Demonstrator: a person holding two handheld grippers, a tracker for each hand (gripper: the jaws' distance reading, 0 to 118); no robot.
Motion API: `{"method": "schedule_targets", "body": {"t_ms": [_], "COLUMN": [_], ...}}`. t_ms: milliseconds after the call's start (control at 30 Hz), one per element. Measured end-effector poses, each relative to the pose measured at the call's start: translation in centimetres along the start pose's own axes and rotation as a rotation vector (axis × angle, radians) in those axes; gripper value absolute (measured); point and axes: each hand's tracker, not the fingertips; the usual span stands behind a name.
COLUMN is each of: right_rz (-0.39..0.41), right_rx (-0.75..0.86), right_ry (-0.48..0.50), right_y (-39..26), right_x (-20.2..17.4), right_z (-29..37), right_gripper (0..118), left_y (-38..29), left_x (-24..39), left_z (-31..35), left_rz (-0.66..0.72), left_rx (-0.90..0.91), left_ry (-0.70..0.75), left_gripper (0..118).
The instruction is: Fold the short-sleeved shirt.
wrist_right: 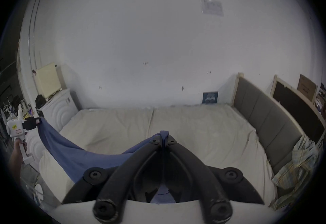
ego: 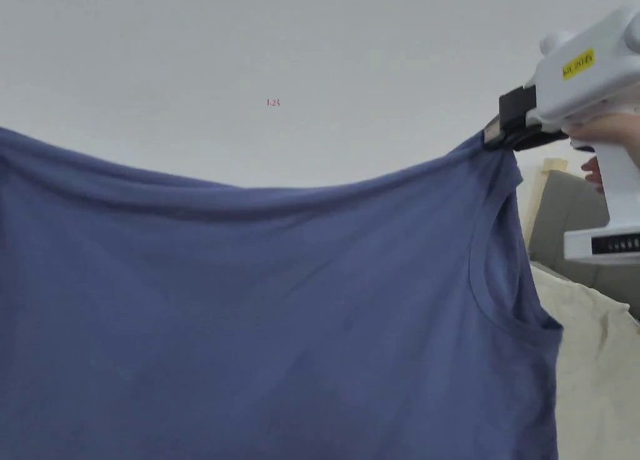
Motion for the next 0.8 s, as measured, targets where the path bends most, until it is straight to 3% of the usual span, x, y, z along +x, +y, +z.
{"method": "schedule_targets", "body": {"t_ms": [233,367,533,633,700,800], "right_rz": [0.005,0.051,0.088,0.084,0.073,0.048], "right_rx": [0.179,0.270,0.347,0.332,0.267,0.172], "right_ry": [-0.067,-0.120,-0.117,-0.122,-0.126,-0.053], "right_y": [7.1,11.0,12.1,9.2,4.4,-5.0], "right_x": [-2.6,-4.2,-4.8,-4.4,-3.5,-2.2], "right_z": [-1.8,-1.8,-2.8,-5.4,-8.6,-12.1], "right_gripper": [1,1,1,1,1,1], "left_y": [5.7,8.7,9.7,7.6,4.0,-3.9], "left_x": [1.2,1.4,0.8,0.3,-0.2,-0.3], "left_z": [-2.4,-2.9,-4.3,-6.6,-8.8,-10.8], "left_rz": [-0.020,-0.032,0.010,0.024,0.036,0.035], "left_rx": [0.106,0.218,0.328,0.294,0.206,0.126], "left_ry": [0.020,0.040,0.034,0.031,0.005,-0.027], "left_gripper": [5,5,5,5,5,5]}}
